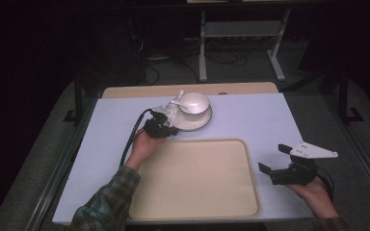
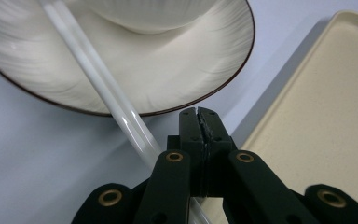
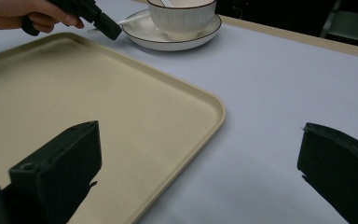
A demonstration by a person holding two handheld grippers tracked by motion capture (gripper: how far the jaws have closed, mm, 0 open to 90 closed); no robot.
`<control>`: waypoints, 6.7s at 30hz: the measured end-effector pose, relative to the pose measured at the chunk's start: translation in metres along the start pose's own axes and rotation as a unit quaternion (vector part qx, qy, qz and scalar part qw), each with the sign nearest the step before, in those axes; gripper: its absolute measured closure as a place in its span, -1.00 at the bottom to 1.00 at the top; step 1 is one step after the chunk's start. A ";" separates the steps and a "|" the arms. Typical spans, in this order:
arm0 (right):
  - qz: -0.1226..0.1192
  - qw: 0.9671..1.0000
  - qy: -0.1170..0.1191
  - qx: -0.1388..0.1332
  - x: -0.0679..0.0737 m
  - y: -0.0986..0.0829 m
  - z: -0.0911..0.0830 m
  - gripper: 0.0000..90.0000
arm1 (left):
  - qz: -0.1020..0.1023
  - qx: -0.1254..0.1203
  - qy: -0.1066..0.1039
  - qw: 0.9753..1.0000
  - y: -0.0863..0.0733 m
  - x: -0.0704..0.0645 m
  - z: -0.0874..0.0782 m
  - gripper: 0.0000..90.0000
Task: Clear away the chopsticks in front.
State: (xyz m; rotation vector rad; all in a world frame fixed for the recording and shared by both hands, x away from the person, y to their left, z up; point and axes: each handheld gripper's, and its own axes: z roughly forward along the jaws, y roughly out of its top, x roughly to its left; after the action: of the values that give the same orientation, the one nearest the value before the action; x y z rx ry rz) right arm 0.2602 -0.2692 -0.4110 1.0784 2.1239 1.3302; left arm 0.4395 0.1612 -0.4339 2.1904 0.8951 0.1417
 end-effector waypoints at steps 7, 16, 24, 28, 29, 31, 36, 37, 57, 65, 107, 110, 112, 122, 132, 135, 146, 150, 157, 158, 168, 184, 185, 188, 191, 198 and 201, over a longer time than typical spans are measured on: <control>0.001 1.000 0.000 0.001 0.000 0.000 0.000 -1.00 | -0.010 0.003 0.018 1.000 -0.005 0.013 -0.010 0.98; 0.003 1.000 -0.001 -0.001 0.000 0.000 -0.001 -1.00 | -0.013 -0.007 0.017 1.000 0.003 0.017 -0.029 0.94; 0.003 1.000 0.000 -0.001 0.001 0.000 0.001 -1.00 | -0.010 -0.001 0.048 0.999 0.027 0.036 -0.044 0.83; 0.004 1.000 -0.002 0.000 0.000 0.000 0.000 -1.00 | -0.009 0.004 0.060 0.998 0.038 0.047 -0.039 0.78; 0.005 1.000 -0.002 -0.001 -0.001 0.000 0.000 -1.00 | -0.009 0.005 0.062 0.998 0.040 0.050 -0.037 0.77; 0.007 1.000 -0.004 -0.001 -0.002 -0.001 -0.001 -1.00 | -0.014 0.005 0.066 0.998 0.045 0.057 -0.030 0.76; 0.009 1.000 -0.005 -0.002 -0.003 -0.002 -0.002 -1.00 | -0.027 -0.004 0.058 0.998 0.047 0.065 -0.015 0.76; 0.009 1.000 -0.005 -0.002 -0.003 -0.002 -0.002 -1.00 | -0.027 -0.004 0.058 0.998 0.047 0.065 -0.015 0.76; 0.013 1.000 -0.007 -0.006 -0.005 -0.003 -0.005 -1.00 | -0.037 -0.005 0.051 0.998 0.052 0.067 0.006 0.74; 0.013 1.000 -0.006 -0.007 -0.005 -0.003 -0.005 -1.00 | -0.040 -0.001 0.052 0.998 0.051 0.066 0.012 0.73; 0.016 1.000 -0.005 -0.009 -0.006 -0.003 -0.006 -1.00 | -0.053 0.011 0.083 0.995 0.049 0.063 0.029 0.82; 0.016 1.000 -0.005 -0.008 -0.006 -0.003 -0.006 -1.00 | -0.055 0.011 0.088 0.995 0.049 0.062 0.029 0.86; 0.016 1.000 -0.005 -0.009 -0.006 -0.003 -0.006 -1.00 | -0.057 0.010 0.089 0.994 0.050 0.063 0.028 0.87; 0.016 1.000 -0.004 -0.009 -0.006 -0.003 -0.006 -1.00 | -0.063 0.004 0.098 0.993 0.050 0.064 0.022 0.87; 0.015 1.000 -0.005 -0.008 -0.005 -0.003 -0.006 -1.00 | -0.073 -0.012 0.089 0.993 0.045 0.067 -0.002 0.87; 0.014 1.000 -0.005 -0.008 -0.005 -0.002 -0.006 -1.00 | -0.073 -0.013 0.090 0.993 0.041 0.065 -0.014 0.87; 0.011 1.000 -0.006 -0.008 -0.005 -0.002 -0.006 -1.00 | -0.078 -0.007 0.085 0.993 0.029 0.058 -0.038 0.87; 0.011 1.000 -0.006 -0.008 -0.004 -0.002 -0.006 -1.00 | -0.077 -0.005 0.082 0.994 0.024 0.052 -0.045 0.87; 0.010 1.000 -0.007 -0.009 -0.005 -0.001 -0.007 -1.00 | -0.073 0.002 0.083 0.994 0.011 0.041 -0.057 0.87; 0.010 1.000 -0.007 -0.010 -0.004 -0.001 -0.007 -1.00 | -0.071 0.003 0.083 0.994 0.009 0.039 -0.058 0.87; 0.009 1.000 -0.007 -0.010 -0.003 -0.001 -0.008 -1.00 | -0.072 -0.001 0.078 0.994 -0.007 0.023 -0.070 0.87; 0.007 1.000 -0.007 -0.012 -0.001 0.000 -0.007 -1.00 | -0.085 -0.038 0.078 0.993 -0.027 -0.009 -0.112 0.87; 0.007 1.000 -0.008 -0.011 -0.001 0.001 -0.007 -1.00 | -0.085 -0.037 0.076 0.993 -0.027 -0.012 -0.112 0.87; 0.005 1.000 -0.008 -0.011 0.000 0.001 -0.007 -1.00 | -0.082 -0.035 0.073 0.993 -0.029 -0.017 -0.111 0.87; 0.005 1.000 -0.008 -0.012 0.000 0.001 -0.008 -1.00 | -0.077 -0.028 0.061 0.995 -0.035 -0.030 -0.104 0.87; 0.005 1.000 -0.008 -0.012 0.000 0.001 -0.007 -1.00 | -0.076 -0.022 0.044 0.996 -0.044 -0.044 -0.092 0.87; 0.007 1.000 -0.007 -0.011 0.000 0.000 -0.007 -1.00 | -0.071 -0.018 0.032 0.997 -0.047 -0.053 -0.086 0.87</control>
State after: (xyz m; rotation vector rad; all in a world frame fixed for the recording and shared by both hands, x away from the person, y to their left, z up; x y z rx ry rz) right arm 0.2555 -0.2733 -0.4074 1.0917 2.0898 1.3460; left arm 0.3425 0.2014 -0.3965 2.0915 1.0717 0.1591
